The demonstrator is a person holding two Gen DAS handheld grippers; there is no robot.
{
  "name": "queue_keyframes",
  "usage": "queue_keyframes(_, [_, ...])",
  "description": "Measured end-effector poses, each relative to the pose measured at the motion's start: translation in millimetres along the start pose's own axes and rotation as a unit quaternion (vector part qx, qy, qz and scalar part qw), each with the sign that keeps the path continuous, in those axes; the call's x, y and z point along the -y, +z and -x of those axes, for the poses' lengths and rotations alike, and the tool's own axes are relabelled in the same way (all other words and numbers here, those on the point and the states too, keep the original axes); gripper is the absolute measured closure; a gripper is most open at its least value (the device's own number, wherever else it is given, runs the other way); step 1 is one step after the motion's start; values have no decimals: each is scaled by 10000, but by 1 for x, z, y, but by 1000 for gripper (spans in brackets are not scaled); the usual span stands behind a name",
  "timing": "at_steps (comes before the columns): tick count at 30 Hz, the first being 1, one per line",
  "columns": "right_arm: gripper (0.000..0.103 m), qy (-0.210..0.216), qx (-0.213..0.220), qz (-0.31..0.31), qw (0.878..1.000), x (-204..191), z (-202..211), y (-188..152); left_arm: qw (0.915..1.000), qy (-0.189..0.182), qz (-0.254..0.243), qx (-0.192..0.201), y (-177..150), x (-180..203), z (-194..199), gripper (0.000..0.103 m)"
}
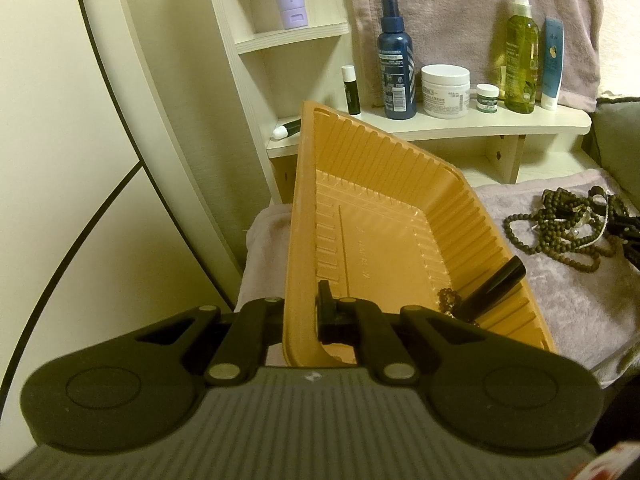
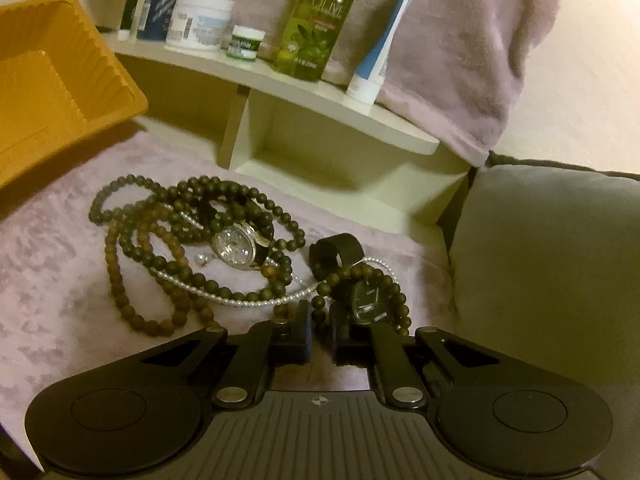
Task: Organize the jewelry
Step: 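Lift the bead strand with the right tool and carry it over the tray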
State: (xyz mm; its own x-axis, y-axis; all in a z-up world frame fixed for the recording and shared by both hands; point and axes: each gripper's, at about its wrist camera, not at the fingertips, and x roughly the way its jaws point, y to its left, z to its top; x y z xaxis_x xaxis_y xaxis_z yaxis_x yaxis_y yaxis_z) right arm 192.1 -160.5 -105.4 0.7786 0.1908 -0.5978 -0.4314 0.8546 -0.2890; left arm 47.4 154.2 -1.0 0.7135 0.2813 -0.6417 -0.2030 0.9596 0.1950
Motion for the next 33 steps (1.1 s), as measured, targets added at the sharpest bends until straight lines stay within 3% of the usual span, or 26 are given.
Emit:
queue_keyframes(10, [96, -33, 465, -328, 9984, 0, 41, 4, 10000, -1, -7, 10, 0, 0, 0, 98])
queue_keyframes(16, [96, 260, 844, -570, 9945, -8, 68, 22, 10000, -13, 10, 22, 1, 0, 1, 98])
queue_keyframes(20, [96, 756, 1092, -775, 9881, -19, 83, 40, 10000, -20, 6, 28, 1, 1, 1, 98])
queue_keyframes(27, [96, 1942, 1437, -928, 9659, -61, 100, 77, 10000, -36, 6, 26, 2, 0, 1, 98])
queue_keyframes(33, [96, 2907, 1314, -1043, 9420, -96, 95, 91, 10000, -57, 10, 24, 2, -1, 1, 98])
